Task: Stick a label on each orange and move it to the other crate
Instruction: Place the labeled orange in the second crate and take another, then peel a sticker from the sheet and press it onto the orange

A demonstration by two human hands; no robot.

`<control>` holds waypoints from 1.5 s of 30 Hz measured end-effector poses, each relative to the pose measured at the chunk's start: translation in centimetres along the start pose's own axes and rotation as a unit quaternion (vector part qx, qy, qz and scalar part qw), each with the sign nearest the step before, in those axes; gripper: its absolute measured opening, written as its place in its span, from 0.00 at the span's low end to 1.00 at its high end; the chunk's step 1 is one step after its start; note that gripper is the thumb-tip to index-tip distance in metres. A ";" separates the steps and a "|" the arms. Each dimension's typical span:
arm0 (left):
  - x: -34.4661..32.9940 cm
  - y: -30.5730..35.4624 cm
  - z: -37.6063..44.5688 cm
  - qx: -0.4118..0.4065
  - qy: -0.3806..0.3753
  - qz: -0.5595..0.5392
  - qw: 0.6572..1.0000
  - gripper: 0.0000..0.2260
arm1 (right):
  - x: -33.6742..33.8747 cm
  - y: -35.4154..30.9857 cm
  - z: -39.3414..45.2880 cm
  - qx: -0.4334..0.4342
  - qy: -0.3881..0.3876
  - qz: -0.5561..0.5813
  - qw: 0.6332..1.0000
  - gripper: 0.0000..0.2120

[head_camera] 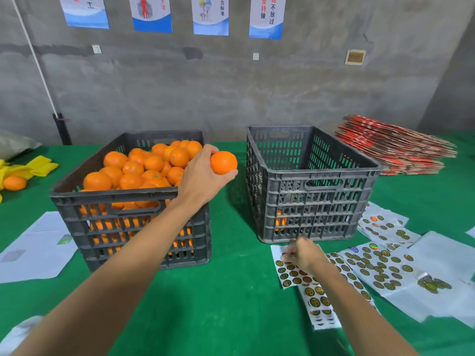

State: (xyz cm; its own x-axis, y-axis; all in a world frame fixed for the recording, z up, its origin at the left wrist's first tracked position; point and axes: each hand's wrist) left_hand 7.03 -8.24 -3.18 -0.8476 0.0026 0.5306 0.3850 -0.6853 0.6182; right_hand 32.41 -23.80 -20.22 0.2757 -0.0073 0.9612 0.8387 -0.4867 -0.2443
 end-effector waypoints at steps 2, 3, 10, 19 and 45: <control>-0.1 -0.1 0.0 0.004 0.009 -0.004 1.000 0.26 | -0.2 -0.1 0.1 -0.006 0.007 0.007 1.000 0.10; -0.1 -0.2 0.0 0.006 0.012 -0.004 1.000 0.26 | -0.2 -0.1 0.2 -0.008 0.011 0.006 1.000 0.09; -0.3 -0.6 0.0 0.008 0.036 -0.018 0.999 0.26 | -0.4 -0.3 0.2 0.021 0.010 -0.046 0.999 0.14; -0.5 -0.9 0.1 0.012 0.049 -0.040 0.998 0.25 | -1.6 -0.1 -0.5 0.035 0.062 -0.054 0.996 0.17; 0.2 -0.9 0.4 0.044 0.043 -0.063 0.996 0.26 | -0.5 -0.1 0.2 -0.019 0.072 -0.026 0.997 0.13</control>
State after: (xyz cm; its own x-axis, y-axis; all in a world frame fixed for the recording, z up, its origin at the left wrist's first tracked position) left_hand 6.70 -7.33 -3.41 -0.9181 0.0199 0.3958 0.3003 -0.6169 0.7276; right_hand 32.28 -23.59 -20.73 0.1596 -0.1039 0.9817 0.8308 -0.5230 -0.1905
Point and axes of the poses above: each hand's wrist, its own z-axis towards the middle knuckle, its own x-axis out of the back of the hand, y = z × x, and after that the axes turned 4 degrees about -z, right-handed
